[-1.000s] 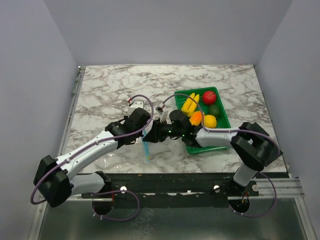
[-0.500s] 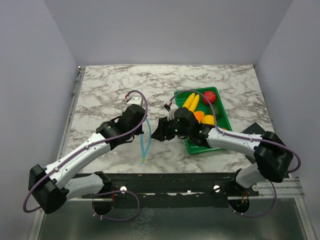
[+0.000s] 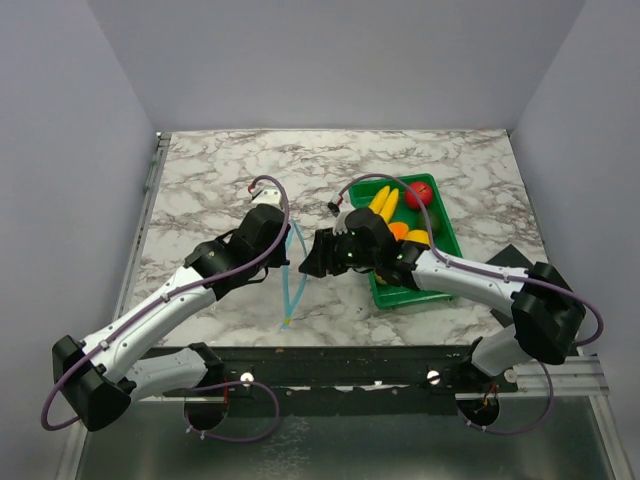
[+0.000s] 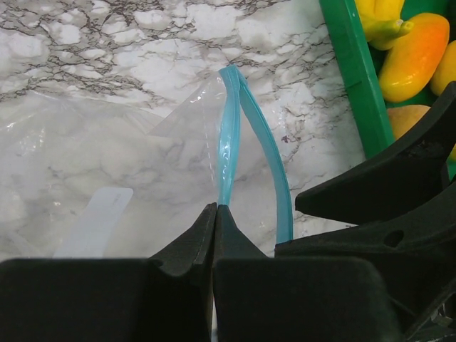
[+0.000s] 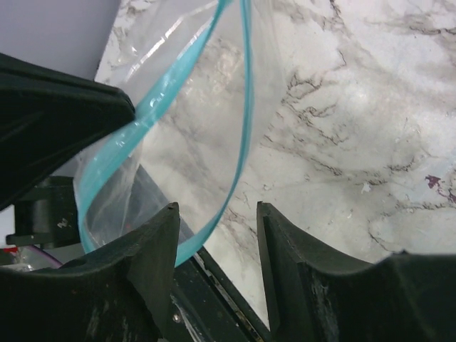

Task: Place the food in the zip-top bag and seal the zipper
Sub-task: Open the zipper of the food storage bag at the center of the board.

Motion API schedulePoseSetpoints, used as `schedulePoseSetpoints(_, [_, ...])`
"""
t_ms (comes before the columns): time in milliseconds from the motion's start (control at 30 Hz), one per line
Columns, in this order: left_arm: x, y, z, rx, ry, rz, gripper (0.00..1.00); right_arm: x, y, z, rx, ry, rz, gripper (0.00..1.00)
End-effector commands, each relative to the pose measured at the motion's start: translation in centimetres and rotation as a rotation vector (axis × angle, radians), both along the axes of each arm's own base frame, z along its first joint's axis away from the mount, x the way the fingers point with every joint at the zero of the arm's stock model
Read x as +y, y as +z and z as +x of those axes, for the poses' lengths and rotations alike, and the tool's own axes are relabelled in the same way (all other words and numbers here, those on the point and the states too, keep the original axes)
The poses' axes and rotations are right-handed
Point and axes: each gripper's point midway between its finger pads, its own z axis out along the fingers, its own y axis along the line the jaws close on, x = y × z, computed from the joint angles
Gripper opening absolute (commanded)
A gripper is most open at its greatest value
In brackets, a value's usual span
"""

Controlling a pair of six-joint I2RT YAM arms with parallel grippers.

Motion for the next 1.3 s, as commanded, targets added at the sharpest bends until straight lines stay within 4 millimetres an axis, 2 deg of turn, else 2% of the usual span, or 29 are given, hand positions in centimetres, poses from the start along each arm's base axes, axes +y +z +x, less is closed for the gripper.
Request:
schedulePoseSetpoints(0, [-0.6, 1.8, -0.3, -0.010, -0.010, -0.067, 0.00, 0.5, 0.5, 0.4, 0.024, -0.022, -0.015, 0.51])
schedulePoseSetpoints(233, [-0.8, 2.3, -0.4, -0.010, -0.011, -0.092, 0.00, 0.5, 0.4, 0.6, 0.026, -0.032, -0.052, 0.45])
schedulePoseSetpoints(367, [-0.9, 2.8, -0.4, -0.018, -0.008, -0.109, 0.00, 0.5, 0.3, 0.5, 0.030, -0.039, -0.063, 0.36])
schedulePoseSetpoints(467, [-1.1, 3.3, -0.5, -0.022, -0.016, -0.125, 0.00, 0.3, 0.3, 0.7, 0.027, -0.054, -0.080, 0.24])
schedulePoseSetpoints(600, [-1.6, 3.5, -0.7, -0.014, -0.025, -0.156, 0.00, -0.2, 0.9, 0.9, 0.000, -0.079, -0.108, 0.01])
schedulePoseSetpoints(800, [-1.5, 4.4, -0.9, -0.032, -0.027, -0.176, 0.00, -1.1, 2.8, 1.4, -0.058, -0.113, -0.153, 0.01])
schedulePoseSetpoints(1100, [-1.4, 6.6, -1.1, -0.044, -0.047, -0.180, 0.37, -2.0, 5.3, 2.1, -0.113, -0.179, -0.209, 0.01])
schedulePoseSetpoints(1267, [-1.3, 8.5, -1.4, -0.056, -0.063, -0.177, 0.53, -2.1, 6.6, 2.3, -0.146, -0.204, -0.231, 0.01])
